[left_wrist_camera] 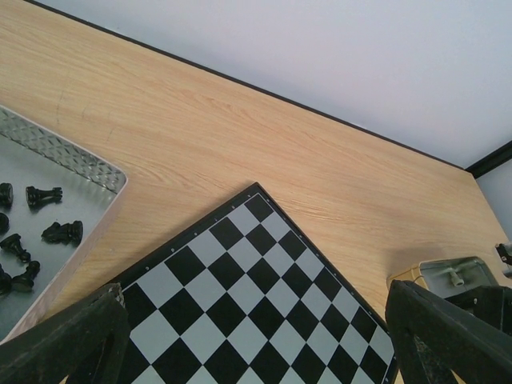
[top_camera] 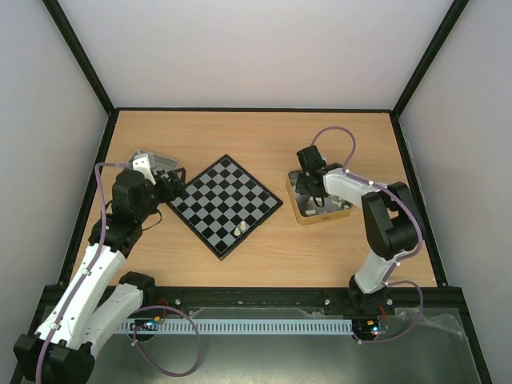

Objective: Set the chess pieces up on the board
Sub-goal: Pick up the chess piece from the storage box.

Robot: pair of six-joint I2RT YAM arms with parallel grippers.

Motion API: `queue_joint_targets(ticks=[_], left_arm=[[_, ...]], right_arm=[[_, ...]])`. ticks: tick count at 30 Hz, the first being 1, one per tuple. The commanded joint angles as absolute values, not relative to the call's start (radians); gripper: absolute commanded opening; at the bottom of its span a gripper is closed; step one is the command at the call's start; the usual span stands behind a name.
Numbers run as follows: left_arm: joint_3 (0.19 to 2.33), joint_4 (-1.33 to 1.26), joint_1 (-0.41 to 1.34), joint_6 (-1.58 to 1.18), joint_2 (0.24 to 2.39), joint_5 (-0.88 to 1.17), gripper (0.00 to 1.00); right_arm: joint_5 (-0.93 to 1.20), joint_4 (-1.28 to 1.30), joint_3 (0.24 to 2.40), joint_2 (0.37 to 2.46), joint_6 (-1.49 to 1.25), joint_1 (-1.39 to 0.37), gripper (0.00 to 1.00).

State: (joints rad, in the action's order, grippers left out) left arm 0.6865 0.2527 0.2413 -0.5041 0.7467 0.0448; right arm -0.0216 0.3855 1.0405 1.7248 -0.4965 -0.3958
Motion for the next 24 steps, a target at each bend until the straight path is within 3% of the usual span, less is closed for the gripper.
queue_joint_targets(ticks=[1,8,17,24], left_arm=[[0.673,0.23,0.242,-0.492,0.748,0.049,0.89],[0.674,0.23,0.242,-0.492,0.747,0.048,0.89],[0.674,0.235,0.242,-0.492,0.744,0.04,0.89],[0.672,0.231,0.241,-0.497,0.743,0.038,0.89]], right_arm=[[-0.04,0.385,1.066,1.749,-0.484,-0.393,0.22],[-0.057,0.387,1.075,1.759,-0.486,-0.393,0.09],[-0.063,0.41,1.083,1.649,-0.495,-0.406,0.08],[0.014,0.465,1.139,1.594,-0.476,-0.518,0.08]])
